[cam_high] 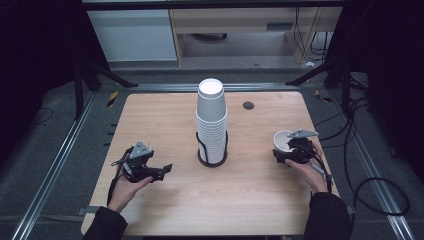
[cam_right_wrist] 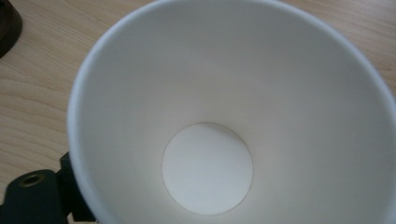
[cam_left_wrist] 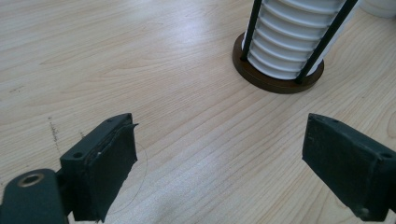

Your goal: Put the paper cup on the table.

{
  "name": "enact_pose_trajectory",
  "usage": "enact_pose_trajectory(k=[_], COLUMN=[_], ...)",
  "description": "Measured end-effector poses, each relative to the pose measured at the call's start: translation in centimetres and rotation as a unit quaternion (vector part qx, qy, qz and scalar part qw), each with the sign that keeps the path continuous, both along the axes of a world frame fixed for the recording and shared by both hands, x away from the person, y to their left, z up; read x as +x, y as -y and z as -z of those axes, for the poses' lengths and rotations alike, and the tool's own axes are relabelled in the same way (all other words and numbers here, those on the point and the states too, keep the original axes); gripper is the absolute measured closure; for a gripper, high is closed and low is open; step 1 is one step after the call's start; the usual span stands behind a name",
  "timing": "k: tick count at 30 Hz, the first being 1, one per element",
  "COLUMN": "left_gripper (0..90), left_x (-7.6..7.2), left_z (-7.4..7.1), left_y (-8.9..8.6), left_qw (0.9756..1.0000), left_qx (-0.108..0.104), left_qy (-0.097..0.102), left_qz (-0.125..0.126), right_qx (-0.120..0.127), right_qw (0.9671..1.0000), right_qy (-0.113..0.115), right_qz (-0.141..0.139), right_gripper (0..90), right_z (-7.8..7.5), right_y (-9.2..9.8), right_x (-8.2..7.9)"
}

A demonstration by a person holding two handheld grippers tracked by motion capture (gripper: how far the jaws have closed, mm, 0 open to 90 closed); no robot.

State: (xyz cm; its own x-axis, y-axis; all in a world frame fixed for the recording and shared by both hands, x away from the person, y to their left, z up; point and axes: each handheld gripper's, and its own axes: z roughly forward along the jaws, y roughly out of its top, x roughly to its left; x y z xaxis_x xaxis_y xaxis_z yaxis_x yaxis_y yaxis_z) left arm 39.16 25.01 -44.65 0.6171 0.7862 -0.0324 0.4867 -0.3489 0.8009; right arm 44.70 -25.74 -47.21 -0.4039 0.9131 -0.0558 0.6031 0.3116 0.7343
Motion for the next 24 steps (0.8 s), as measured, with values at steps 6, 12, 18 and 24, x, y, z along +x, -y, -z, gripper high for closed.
enact_pose_trajectory(k=[6, 12, 18, 24], left_gripper=[9.4, 9.4, 9.4, 9.4], left_x=[-0.2, -0.3, -0.3, -0.4], left_z=[-0.4, -0.6, -0.8, -0.8], left_y=[-0.3, -0.6, -0.8, -1.2], left_qw=[1.0, 0.9999, 0.9999, 0.9998], left_qx=[-0.006, -0.009, -0.011, -0.012], left_qy=[0.005, 0.009, 0.01, 0.01], left_qz=[-0.004, -0.008, -0.009, -0.014], right_qx=[0.003, -0.008, 0.007, 0.007], right_qw=[0.9999, 0.9995, 0.9995, 0.9991], right_qy=[-0.013, -0.032, -0.031, -0.041], right_qz=[-0.003, -0.001, 0.002, 0.0], right_gripper=[5.4, 1.9, 2.3, 1.7], right_z=[-0.1, -0.3, -0.5, -0.4], right_y=[-0.2, -0.2, 0.3, 0.6], right_x=[-0.3, -1.0, -2.1, -3.4])
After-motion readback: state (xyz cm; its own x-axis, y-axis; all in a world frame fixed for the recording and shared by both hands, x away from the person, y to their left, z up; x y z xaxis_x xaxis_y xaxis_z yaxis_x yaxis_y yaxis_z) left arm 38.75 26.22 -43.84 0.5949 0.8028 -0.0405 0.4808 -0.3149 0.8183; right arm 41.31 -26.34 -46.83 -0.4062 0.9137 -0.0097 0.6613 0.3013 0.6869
